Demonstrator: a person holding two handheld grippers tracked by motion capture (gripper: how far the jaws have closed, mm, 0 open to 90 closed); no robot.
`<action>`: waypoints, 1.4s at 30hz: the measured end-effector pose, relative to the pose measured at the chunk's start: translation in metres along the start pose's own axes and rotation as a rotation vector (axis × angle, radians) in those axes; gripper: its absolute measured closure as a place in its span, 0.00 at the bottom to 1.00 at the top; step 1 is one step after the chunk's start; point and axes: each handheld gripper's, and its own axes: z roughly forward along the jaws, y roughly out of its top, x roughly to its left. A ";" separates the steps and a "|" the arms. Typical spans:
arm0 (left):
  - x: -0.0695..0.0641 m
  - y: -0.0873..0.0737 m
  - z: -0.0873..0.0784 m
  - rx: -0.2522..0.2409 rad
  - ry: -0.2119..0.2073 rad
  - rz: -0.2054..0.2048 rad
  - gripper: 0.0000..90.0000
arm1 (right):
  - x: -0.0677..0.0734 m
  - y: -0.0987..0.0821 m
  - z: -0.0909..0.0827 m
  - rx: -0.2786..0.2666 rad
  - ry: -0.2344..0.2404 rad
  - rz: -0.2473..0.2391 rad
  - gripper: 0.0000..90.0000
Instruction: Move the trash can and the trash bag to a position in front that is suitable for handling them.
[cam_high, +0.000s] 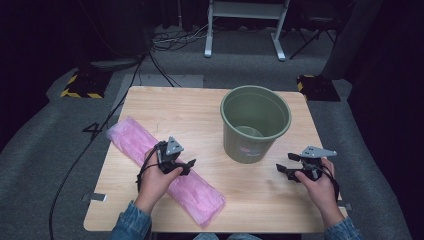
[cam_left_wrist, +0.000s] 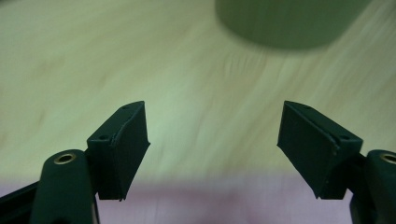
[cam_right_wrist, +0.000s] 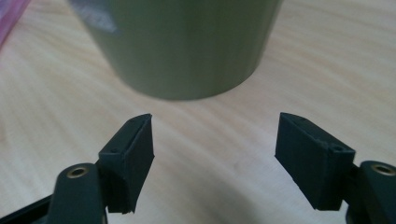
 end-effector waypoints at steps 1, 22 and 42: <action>0.000 0.000 0.000 0.000 0.000 0.000 0.27 | 0.000 0.000 0.000 0.000 0.000 0.000 0.31; 0.032 0.055 0.095 0.003 0.018 -0.051 0.29 | -0.060 0.053 0.043 -0.046 -0.065 -0.019 0.29; -0.006 0.038 0.070 0.073 -0.045 0.075 0.46 | -0.040 0.044 0.042 -0.109 0.004 -0.016 0.54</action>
